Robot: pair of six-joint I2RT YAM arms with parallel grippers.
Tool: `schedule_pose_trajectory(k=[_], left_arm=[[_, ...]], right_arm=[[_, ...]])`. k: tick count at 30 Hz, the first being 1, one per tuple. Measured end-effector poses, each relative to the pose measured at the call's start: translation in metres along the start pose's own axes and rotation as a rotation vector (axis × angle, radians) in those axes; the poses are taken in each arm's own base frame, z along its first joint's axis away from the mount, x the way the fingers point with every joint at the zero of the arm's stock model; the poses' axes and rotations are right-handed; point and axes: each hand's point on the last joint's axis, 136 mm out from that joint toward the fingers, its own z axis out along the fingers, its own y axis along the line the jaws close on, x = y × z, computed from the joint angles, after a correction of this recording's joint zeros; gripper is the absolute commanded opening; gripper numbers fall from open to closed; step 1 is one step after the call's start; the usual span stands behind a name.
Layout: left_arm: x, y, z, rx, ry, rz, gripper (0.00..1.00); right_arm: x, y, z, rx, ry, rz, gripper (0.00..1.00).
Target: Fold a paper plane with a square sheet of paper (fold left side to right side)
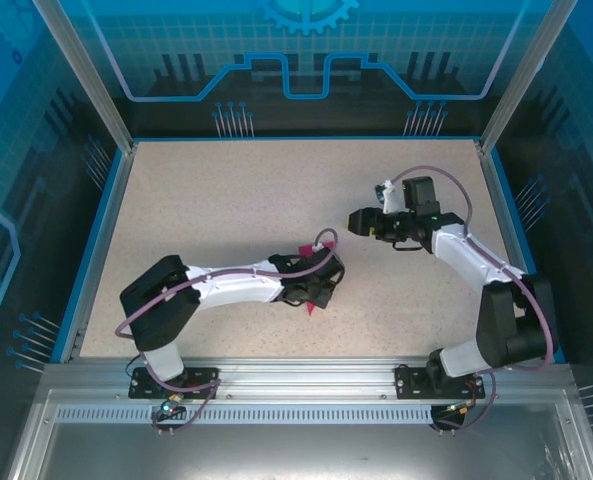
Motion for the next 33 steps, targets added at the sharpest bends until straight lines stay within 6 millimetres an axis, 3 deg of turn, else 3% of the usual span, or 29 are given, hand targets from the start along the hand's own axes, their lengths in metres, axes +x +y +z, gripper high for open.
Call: schedule_pose_trajectory(k=[10,17,21,33], left_arm=[[-0.009,0.012,0.010,0.345,0.004,-0.261,0.00],[-0.016,0.014,0.007,0.537,-0.023,-0.400,0.00],[-0.024,0.011,0.006,0.623,-0.045,-0.446,0.00],[-0.018,0.027,0.013,0.716,-0.058,-0.594,0.00]], right_arm=[[0.065,-0.037,0.006,0.057,0.115,0.062,0.68],[0.077,-0.034,0.014,0.015,0.123,0.052,0.66],[0.089,-0.028,0.027,-0.007,0.156,0.050,0.63],[0.107,-0.015,0.064,-0.031,0.216,0.057,0.57]])
